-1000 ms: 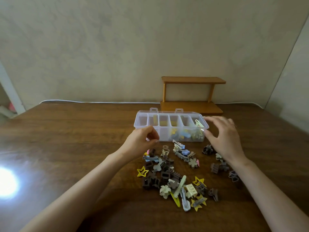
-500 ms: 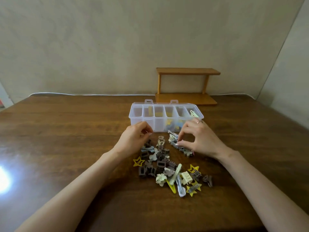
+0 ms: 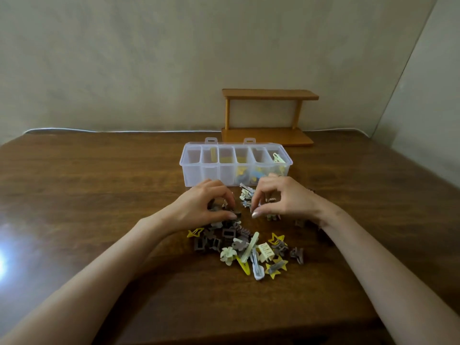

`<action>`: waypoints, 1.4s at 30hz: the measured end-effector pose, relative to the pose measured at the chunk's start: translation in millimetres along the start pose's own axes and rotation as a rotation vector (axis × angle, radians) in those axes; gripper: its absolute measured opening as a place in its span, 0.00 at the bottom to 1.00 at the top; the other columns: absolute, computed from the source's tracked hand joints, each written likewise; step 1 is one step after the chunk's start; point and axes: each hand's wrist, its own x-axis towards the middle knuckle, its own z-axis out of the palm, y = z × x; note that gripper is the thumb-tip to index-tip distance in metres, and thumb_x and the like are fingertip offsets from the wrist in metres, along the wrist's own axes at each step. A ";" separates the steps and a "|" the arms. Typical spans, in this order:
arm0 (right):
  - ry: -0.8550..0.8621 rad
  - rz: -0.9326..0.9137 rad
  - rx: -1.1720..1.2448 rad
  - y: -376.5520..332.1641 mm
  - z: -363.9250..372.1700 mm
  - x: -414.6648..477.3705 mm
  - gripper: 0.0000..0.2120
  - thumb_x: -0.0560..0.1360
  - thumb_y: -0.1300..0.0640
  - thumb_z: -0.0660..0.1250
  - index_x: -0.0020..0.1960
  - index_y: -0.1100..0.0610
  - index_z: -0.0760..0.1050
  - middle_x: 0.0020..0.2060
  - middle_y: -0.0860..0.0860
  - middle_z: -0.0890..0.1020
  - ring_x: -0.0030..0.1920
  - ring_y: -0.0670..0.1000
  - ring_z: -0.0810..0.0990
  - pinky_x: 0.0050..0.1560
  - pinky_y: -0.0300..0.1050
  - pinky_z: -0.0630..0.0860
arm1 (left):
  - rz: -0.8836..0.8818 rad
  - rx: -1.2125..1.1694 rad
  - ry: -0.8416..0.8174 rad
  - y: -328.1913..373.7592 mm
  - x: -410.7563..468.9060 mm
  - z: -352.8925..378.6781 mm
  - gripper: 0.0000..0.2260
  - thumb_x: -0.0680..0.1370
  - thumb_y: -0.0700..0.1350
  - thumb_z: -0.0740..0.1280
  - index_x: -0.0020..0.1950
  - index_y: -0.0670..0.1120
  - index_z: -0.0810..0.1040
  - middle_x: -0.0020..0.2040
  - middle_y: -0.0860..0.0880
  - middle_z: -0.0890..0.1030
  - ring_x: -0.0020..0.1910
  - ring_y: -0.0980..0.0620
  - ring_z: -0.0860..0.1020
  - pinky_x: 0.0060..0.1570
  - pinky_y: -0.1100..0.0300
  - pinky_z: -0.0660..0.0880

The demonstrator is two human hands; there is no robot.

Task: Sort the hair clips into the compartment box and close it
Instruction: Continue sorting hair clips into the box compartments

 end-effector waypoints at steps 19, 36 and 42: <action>-0.295 0.026 0.071 -10.0 1.1 -3.6 0.08 0.65 0.53 0.77 0.43 0.47 0.82 0.43 0.39 0.77 0.52 0.42 0.72 0.56 0.47 0.71 | 0.058 -0.056 -0.029 12.2 0.2 -0.3 0.14 0.69 0.63 0.64 0.43 0.53 0.74 0.55 0.57 0.75 0.57 0.58 0.71 0.56 0.54 0.73; -0.039 0.116 0.168 2.5 -12.0 -8.4 0.04 0.68 0.62 0.74 0.41 0.57 0.80 0.44 0.49 0.83 0.48 0.46 0.81 0.52 0.44 0.78 | 0.039 -0.028 -0.095 19.4 -0.6 -0.4 0.11 0.68 0.63 0.65 0.42 0.58 0.71 0.59 0.58 0.73 0.60 0.61 0.68 0.58 0.58 0.72; 0.121 0.117 0.158 8.5 -11.6 -6.1 0.07 0.68 0.62 0.74 0.38 0.54 0.78 0.39 0.48 0.81 0.43 0.45 0.80 0.44 0.37 0.77 | 0.042 -0.009 -0.108 16.4 -0.3 2.9 0.19 0.66 0.66 0.63 0.49 0.56 0.76 0.59 0.58 0.73 0.60 0.60 0.67 0.59 0.55 0.71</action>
